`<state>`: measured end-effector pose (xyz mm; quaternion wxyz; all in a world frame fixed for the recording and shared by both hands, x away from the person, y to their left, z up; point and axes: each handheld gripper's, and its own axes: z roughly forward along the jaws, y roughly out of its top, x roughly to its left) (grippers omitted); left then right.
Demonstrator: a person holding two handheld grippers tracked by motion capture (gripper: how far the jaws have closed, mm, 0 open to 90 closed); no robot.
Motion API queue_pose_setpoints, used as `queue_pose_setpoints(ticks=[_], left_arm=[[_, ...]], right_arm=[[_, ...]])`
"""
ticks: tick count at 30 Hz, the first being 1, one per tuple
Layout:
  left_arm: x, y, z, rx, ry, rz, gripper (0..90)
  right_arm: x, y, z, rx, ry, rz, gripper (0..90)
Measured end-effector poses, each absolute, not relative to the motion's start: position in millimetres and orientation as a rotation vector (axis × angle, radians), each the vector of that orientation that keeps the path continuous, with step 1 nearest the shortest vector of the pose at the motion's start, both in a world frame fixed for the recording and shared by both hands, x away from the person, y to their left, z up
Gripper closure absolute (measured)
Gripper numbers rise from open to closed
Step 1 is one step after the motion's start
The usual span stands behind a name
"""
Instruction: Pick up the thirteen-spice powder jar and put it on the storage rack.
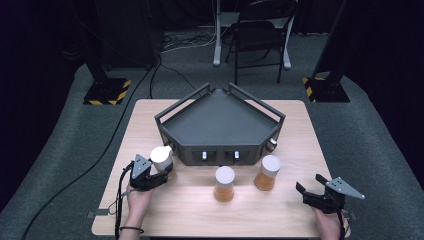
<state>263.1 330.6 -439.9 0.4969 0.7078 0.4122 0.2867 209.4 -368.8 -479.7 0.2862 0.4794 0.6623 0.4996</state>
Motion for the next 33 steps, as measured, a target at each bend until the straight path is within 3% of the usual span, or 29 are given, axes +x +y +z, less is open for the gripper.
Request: queue_pose_setpoints(ticks=[33], left_arm=[[267, 319, -366, 1.701, 0.886, 0.708, 30.6]], right_arm=[[208, -369, -481, 1.281, 1.761, 1.340, 9.2]])
